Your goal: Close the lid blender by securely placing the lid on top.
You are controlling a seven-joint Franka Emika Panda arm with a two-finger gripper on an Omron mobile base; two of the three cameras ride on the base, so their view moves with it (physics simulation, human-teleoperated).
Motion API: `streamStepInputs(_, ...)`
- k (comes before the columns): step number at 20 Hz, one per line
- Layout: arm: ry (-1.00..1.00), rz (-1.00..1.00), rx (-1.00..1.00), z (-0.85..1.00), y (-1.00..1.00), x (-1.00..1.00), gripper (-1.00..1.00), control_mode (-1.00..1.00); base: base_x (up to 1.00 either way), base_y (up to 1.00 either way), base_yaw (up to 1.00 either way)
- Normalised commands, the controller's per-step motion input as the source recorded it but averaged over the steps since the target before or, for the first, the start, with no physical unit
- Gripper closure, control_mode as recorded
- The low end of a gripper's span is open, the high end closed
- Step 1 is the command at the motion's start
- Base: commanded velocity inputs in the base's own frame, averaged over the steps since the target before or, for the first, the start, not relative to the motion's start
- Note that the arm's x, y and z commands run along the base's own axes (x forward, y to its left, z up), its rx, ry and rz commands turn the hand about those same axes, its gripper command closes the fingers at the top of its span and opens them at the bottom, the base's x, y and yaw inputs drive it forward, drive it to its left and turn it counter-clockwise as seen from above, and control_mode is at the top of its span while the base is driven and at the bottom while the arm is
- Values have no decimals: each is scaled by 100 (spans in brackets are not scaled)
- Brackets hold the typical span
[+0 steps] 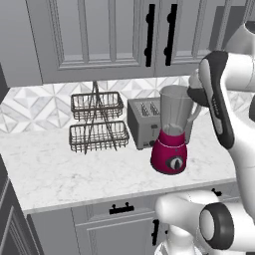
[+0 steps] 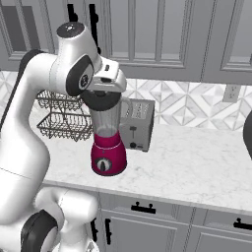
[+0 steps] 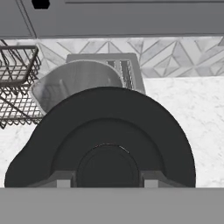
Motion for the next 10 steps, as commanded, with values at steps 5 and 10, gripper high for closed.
streamStepInputs(5,7,0,0,0,28,40,100,-100,0,0,0)
streamStepInputs(10,6,0,0,0,21,42,100,-100,0,0,0)
